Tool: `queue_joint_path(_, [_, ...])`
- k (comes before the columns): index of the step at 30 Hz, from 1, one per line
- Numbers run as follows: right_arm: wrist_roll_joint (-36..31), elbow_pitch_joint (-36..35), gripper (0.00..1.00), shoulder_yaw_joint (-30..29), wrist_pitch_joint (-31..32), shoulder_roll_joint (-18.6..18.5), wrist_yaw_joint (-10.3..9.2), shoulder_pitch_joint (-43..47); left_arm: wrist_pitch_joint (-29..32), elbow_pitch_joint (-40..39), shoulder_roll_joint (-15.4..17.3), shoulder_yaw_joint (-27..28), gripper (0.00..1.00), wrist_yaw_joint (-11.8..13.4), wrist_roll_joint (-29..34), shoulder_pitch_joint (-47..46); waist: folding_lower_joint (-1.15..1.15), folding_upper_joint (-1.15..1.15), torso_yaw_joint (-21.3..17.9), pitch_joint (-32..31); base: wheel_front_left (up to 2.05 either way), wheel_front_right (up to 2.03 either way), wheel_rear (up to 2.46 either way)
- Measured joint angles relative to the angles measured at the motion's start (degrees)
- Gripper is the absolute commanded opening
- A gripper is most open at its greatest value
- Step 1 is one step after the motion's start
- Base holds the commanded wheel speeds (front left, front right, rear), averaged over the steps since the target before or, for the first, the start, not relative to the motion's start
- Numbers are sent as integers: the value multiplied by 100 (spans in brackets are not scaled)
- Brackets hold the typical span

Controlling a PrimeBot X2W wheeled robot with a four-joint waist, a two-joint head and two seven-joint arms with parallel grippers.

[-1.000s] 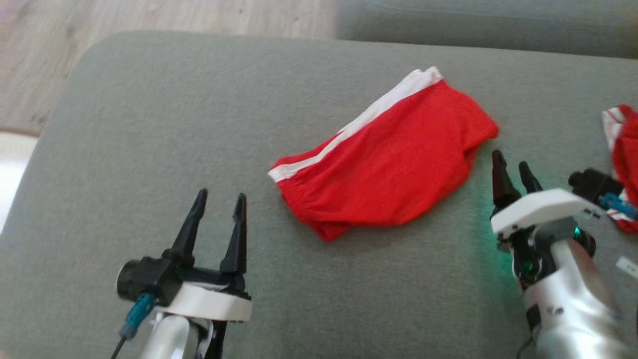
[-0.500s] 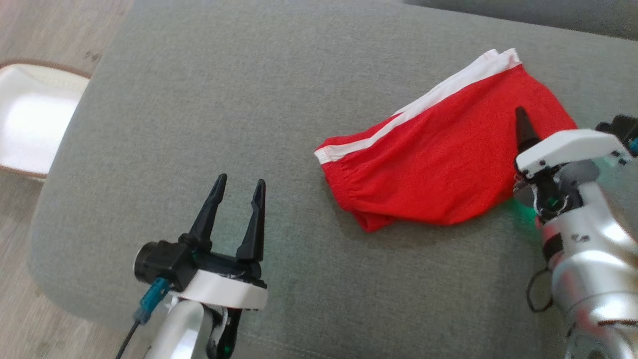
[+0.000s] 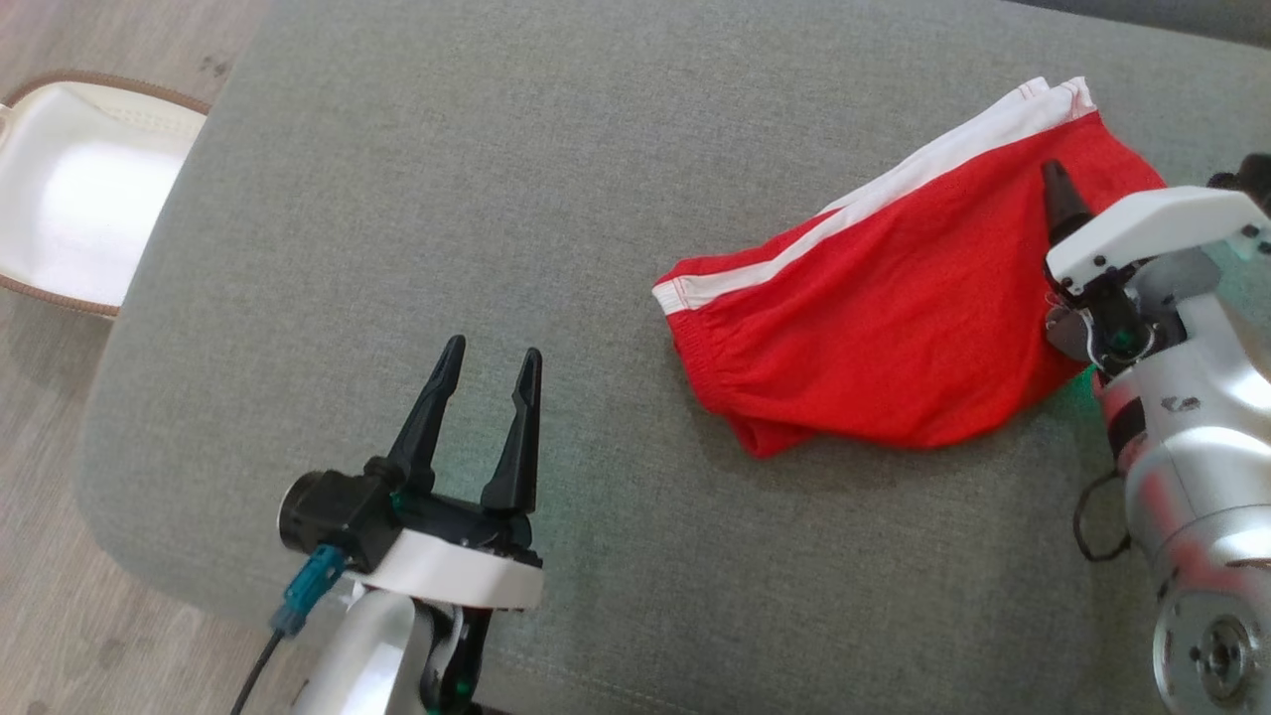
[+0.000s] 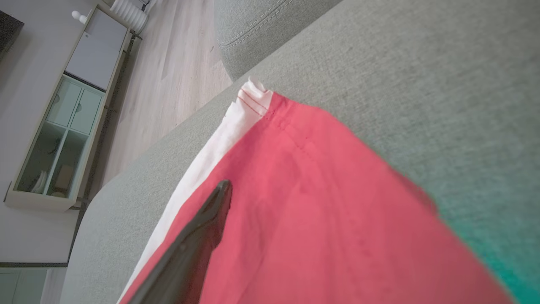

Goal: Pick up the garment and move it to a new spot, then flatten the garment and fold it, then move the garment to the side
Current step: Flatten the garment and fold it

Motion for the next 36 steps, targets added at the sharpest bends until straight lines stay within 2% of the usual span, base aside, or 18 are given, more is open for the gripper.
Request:
queue_joint_path(1, [-13, 3, 0, 0, -1, 0, 1, -23, 1, 0, 0, -2, 100, 1, -1, -4, 0, 0, -13, 13, 0, 0, 0])
queue_joint_path(9, [-47, 23, 0, 125, -337, 126, 1, -31, 0, 23, -2, -15, 100, 1, 0, -123, 1, 0, -167, -61, 0, 0, 0])
queue_joint_path(17, [323, -330, 0, 160, -1022, 209, 2, 573, 0, 79, -2, 46, 100, 0, 19, -91, 1, 0, -374, -368, 0, 0, 0])
queue_joint_path(22, [489, -379, 0, 2, -1497, 143, 2, 1026, 0, 83, -1, 185, 100, 0, 42, 75, 0, 0, -603, -615, 0, 0, 0])
queue_joint_path(30, [524, -370, 0, -204, -1892, 70, 2, 1642, 1, 125, 2, 133, 100, -5, 66, 314, 0, 0, -1039, -927, 0, 0, 0])
queue_joint_path(36, [564, -413, 0, -502, -2045, 1, 2, 2102, 1, 176, 3, 68, 100, -7, 105, 415, -1, 0, -1178, -1162, 0, 0, 0])
